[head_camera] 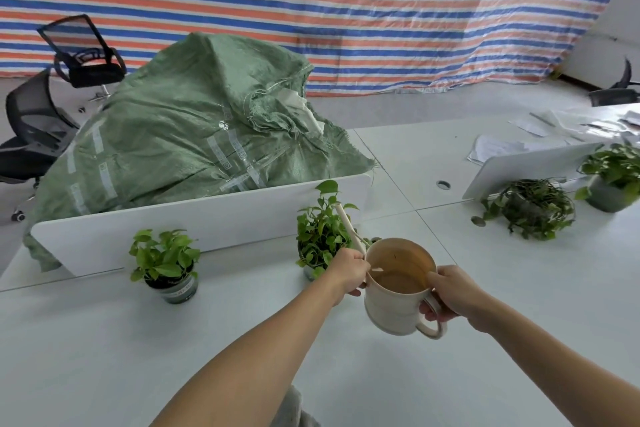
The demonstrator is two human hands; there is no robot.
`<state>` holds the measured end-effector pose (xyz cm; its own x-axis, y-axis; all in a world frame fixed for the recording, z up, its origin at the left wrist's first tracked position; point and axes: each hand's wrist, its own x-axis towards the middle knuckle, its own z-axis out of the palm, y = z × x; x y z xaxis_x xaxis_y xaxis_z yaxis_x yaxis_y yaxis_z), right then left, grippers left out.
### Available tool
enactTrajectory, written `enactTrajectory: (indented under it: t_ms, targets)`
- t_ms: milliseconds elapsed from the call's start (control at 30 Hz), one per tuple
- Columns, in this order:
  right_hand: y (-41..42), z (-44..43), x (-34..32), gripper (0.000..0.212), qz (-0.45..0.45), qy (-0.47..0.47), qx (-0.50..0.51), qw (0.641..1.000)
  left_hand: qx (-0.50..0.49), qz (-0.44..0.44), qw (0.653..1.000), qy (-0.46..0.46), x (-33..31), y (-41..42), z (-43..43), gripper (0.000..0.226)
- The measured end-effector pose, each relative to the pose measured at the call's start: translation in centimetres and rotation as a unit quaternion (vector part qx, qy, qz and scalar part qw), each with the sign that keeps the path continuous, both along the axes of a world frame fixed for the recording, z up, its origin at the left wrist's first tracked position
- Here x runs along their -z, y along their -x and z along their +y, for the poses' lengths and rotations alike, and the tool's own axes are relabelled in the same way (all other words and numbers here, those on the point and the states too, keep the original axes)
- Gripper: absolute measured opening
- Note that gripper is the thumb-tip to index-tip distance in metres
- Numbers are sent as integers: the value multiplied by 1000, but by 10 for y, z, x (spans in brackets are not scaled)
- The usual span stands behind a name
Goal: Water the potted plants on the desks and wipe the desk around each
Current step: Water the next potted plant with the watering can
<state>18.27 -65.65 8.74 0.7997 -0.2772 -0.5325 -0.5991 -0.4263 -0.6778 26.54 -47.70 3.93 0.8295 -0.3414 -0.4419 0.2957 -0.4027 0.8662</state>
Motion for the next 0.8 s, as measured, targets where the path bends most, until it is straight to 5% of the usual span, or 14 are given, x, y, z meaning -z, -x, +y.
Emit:
enactTrajectory:
  t_ms: [800]
  targets:
    - [12, -17, -11, 26, 4, 21, -10, 1000, 14, 10, 1000, 10, -5, 10, -17, 21]
